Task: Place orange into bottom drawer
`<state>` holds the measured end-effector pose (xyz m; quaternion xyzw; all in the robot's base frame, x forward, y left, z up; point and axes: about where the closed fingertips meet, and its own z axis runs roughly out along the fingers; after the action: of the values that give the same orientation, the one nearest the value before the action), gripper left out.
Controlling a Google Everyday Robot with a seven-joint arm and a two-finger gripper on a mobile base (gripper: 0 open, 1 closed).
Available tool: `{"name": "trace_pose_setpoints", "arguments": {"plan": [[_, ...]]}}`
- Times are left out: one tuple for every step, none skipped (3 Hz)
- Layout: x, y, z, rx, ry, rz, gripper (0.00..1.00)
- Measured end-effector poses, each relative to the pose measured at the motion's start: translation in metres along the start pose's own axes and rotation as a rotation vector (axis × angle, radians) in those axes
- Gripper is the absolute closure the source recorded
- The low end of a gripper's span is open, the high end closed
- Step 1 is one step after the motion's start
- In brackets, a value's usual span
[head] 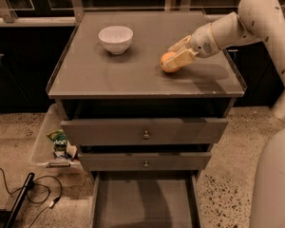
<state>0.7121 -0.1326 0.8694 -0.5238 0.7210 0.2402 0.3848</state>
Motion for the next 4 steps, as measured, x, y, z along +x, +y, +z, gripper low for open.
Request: {"name": "trace_pose_setpoints", "arguments": {"plan": [[0.000,0.000,0.000,0.000,0.000,0.000,1.00],[-0.006,0.013,-0.006,-0.005,0.005,-0.028,1.00],[-0.017,0.036,-0.031,0.014,-0.009,-0.080,1.00],[-0.019,0.065,-0.063,0.046,-0.020,-0.131,1.00]]}}
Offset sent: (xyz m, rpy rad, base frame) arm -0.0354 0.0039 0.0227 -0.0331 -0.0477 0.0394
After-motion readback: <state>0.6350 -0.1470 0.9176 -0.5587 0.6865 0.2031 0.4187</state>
